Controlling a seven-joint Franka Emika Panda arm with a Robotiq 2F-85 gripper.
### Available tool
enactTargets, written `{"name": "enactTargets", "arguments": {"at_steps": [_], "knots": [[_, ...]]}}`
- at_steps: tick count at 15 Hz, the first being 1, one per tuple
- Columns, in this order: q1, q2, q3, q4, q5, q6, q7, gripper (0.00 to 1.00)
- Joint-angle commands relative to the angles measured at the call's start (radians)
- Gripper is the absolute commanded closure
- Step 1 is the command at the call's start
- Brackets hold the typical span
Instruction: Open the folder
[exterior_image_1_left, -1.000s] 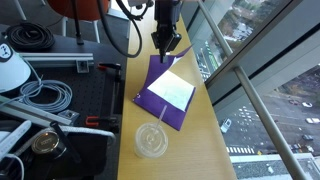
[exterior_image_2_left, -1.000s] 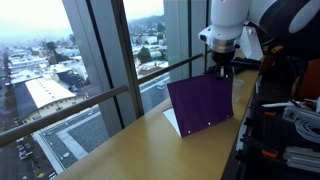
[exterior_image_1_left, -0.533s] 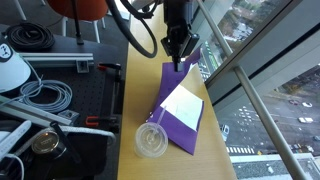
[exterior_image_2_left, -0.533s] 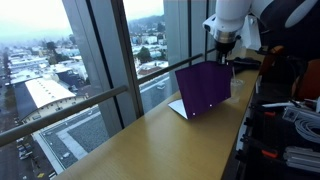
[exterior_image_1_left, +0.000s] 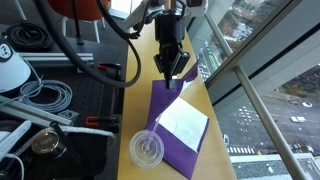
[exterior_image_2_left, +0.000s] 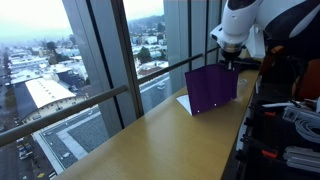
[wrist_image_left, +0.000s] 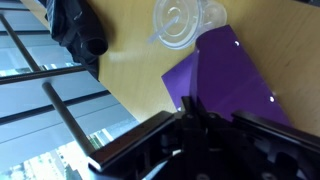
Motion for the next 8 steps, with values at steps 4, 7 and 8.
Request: {"name": "enactTargets", "arguments": {"at_steps": [4, 7, 8], "knots": [[-0.002, 0.051, -0.009, -0.019, -0.114, 0.026, 0.129, 1.00], [0.005, 0.065, -0.003, -0.023, -0.139, 0.025, 0.189, 1.00], [0.008, 0.066, -0.001, -0.029, -0.149, 0.025, 0.207, 1.00]]}}
